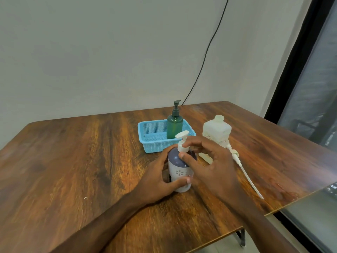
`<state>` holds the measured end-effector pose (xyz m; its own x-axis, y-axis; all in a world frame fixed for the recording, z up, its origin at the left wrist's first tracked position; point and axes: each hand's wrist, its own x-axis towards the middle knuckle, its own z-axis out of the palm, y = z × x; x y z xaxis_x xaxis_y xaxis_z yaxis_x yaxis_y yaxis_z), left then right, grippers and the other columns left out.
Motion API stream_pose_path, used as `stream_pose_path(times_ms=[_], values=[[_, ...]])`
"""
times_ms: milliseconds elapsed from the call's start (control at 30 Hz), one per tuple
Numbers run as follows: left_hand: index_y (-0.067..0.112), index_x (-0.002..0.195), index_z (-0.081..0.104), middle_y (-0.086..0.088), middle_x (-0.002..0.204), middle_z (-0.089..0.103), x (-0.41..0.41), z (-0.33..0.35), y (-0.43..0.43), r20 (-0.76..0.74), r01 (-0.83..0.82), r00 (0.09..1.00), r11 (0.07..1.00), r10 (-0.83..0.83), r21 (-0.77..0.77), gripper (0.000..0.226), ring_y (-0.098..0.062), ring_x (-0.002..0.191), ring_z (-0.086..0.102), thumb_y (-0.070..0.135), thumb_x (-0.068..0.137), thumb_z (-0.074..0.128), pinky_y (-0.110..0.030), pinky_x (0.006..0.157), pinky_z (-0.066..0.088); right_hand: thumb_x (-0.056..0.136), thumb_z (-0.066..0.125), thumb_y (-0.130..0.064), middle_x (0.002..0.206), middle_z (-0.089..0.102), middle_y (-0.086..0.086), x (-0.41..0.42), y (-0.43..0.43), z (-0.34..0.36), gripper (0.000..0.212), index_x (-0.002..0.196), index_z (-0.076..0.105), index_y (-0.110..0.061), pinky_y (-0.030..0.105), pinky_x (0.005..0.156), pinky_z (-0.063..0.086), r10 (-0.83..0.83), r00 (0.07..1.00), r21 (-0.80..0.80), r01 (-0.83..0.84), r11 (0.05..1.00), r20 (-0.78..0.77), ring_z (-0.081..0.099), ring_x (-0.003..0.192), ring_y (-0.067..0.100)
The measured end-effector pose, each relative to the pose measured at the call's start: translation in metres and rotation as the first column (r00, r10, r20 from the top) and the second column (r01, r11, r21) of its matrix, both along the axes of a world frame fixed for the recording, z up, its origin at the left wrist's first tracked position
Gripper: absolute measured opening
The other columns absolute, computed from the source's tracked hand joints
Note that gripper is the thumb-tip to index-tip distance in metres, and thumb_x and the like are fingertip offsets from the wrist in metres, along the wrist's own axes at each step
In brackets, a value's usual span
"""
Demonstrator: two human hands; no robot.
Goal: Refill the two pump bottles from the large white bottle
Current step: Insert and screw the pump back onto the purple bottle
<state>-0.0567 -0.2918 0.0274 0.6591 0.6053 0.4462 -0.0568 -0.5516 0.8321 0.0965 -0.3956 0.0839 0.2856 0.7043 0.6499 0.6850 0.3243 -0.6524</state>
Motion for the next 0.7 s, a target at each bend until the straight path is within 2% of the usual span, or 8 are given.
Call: stream_pose_path(times_ms=[67, 133, 267, 367, 467, 567, 633, 700], values=[[0.023, 0.157, 0.041, 0.019, 0.149, 0.060, -0.002, 0.002, -0.001, 0.045, -0.006, 0.999, 0.999, 0.005, 0.042, 0.078, -0.009, 0.137, 0.060, 0.026, 0.092, 0.084, -0.027, 0.110, 0.051, 0.085, 0.081, -0.023, 0.121, 0.069, -0.015, 0.002, -0.003, -0.009, 0.033, 0.115, 0.066, -0.026, 0.030, 0.091, 0.057, 0.049, 0.995, 0.030, -0.046, 0.998, -0.085, 0.065, 0.117, 0.012], [0.022, 0.156, 0.041, 0.018, 0.152, 0.057, -0.003, 0.006, -0.004, 0.145, -0.021, 0.989, 1.000, 0.018, 0.020, 0.069, -0.012, 0.142, 0.056, 0.032, 0.096, 0.072, -0.029, 0.113, 0.050, 0.083, 0.082, -0.029, 0.126, 0.065, -0.015, 0.003, -0.002, -0.019, 0.044, 0.121, 0.059, -0.026, 0.029, 0.094, 0.055, 0.080, 0.978, 0.000, -0.082, 0.997, -0.192, 0.062, 0.120, 0.009], [0.037, 0.139, 0.054, 0.022, 0.138, 0.065, 0.004, 0.025, -0.010, 0.244, -0.121, 0.963, 0.993, 0.116, 0.005, 0.045, -0.011, 0.131, 0.063, 0.044, 0.096, 0.061, -0.022, 0.100, 0.054, 0.081, 0.082, -0.042, 0.127, 0.062, -0.023, 0.001, 0.007, -0.036, 0.057, 0.130, 0.052, -0.036, 0.027, 0.098, 0.055, 0.101, 0.938, -0.132, -0.152, 0.980, -0.333, 0.060, 0.119, -0.003], [0.038, 0.124, 0.060, 0.024, 0.119, 0.070, 0.016, 0.040, -0.006, 0.234, -0.257, 0.944, 0.963, 0.231, 0.086, 0.041, -0.007, 0.114, 0.069, 0.052, 0.088, 0.072, -0.020, 0.091, 0.058, 0.081, 0.078, -0.052, 0.125, 0.063, -0.026, 0.001, 0.012, -0.043, 0.059, 0.131, 0.052, -0.035, 0.029, 0.097, 0.057, 0.124, 0.922, -0.127, -0.181, 0.975, -0.366, 0.061, 0.117, -0.003], [0.035, 0.113, 0.064, 0.021, 0.109, 0.072, 0.026, 0.047, 0.003, 0.207, -0.330, 0.931, 0.936, 0.302, 0.120, 0.041, -0.014, 0.105, 0.071, 0.049, 0.081, 0.086, -0.030, 0.085, 0.064, 0.081, 0.077, -0.046, 0.121, 0.064, -0.028, 0.002, 0.012, -0.044, 0.055, 0.129, 0.053, -0.036, 0.024, 0.094, 0.057, 0.152, 0.910, -0.103, -0.206, 0.973, -0.386, 0.062, 0.115, -0.004], [0.030, 0.108, 0.072, 0.010, 0.104, 0.077, 0.028, 0.050, 0.010, 0.172, -0.270, 0.952, 0.959, 0.254, 0.081, 0.040, -0.020, 0.100, 0.075, 0.044, 0.077, 0.093, -0.042, 0.084, 0.065, 0.084, 0.079, -0.029, 0.123, 0.067, -0.013, 0.005, 0.012, -0.044, 0.052, 0.130, 0.057, -0.026, 0.032, 0.092, 0.059, 0.199, 0.880, -0.064, -0.250, 0.966, -0.431, 0.065, 0.117, 0.009], [0.030, 0.108, 0.075, 0.010, 0.105, 0.079, 0.026, 0.054, 0.011, 0.160, -0.213, 0.966, 0.975, 0.201, 0.057, 0.040, -0.017, 0.101, 0.077, 0.041, 0.075, 0.094, -0.039, 0.087, 0.065, 0.085, 0.080, -0.025, 0.123, 0.068, -0.010, 0.006, 0.012, -0.043, 0.050, 0.130, 0.058, -0.024, 0.032, 0.092, 0.059, 0.217, 0.871, -0.041, -0.261, 0.965, -0.441, 0.066, 0.117, 0.011], [0.032, 0.111, 0.076, 0.016, 0.104, 0.080, 0.021, 0.057, 0.011, 0.165, -0.176, 0.972, 0.983, 0.168, 0.040, 0.039, -0.009, 0.101, 0.077, 0.037, 0.076, 0.093, -0.029, 0.089, 0.063, 0.083, 0.079, -0.030, 0.122, 0.068, -0.014, 0.007, 0.011, -0.042, 0.050, 0.129, 0.058, -0.028, 0.030, 0.091, 0.059, 0.211, 0.868, -0.038, -0.254, 0.966, -0.449, 0.066, 0.116, 0.007]])
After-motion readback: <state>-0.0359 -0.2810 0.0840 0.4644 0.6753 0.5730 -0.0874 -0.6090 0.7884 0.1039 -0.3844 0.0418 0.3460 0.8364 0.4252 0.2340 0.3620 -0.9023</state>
